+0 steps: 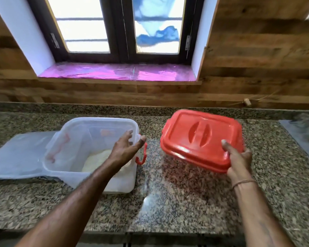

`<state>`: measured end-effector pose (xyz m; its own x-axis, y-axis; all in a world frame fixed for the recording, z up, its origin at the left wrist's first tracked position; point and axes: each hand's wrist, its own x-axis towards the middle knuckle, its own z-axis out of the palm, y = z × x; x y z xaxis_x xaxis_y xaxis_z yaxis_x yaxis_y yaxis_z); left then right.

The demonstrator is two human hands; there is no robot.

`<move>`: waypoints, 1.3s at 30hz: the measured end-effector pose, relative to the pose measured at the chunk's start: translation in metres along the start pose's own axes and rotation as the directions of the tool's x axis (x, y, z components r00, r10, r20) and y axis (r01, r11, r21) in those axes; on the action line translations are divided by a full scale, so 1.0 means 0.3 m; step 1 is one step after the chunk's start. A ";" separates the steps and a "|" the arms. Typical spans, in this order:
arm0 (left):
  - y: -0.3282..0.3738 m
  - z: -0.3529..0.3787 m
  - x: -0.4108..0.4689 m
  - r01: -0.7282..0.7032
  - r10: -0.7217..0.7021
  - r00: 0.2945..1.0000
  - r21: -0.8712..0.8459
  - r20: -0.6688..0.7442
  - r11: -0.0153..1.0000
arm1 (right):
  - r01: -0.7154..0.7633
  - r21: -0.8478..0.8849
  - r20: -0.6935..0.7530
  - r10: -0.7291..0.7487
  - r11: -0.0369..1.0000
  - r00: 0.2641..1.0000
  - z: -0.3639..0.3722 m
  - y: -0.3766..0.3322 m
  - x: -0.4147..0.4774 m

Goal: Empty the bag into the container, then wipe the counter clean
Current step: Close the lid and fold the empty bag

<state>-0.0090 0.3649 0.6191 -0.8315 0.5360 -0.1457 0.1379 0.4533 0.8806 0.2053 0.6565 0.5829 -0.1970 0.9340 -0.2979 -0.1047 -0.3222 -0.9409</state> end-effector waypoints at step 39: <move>-0.287 -0.695 -0.029 0.015 -0.069 0.964 -0.206 -0.259 0.978 | 0.359 -0.579 0.335 -0.188 0.732 0.923 0.713 0.250 -0.806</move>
<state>-0.1258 0.1728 0.6386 -0.9499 0.3009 -0.0847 0.0116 0.3047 0.9524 0.0365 0.3735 0.6187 -0.4889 0.8712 -0.0446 0.4173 0.1887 -0.8890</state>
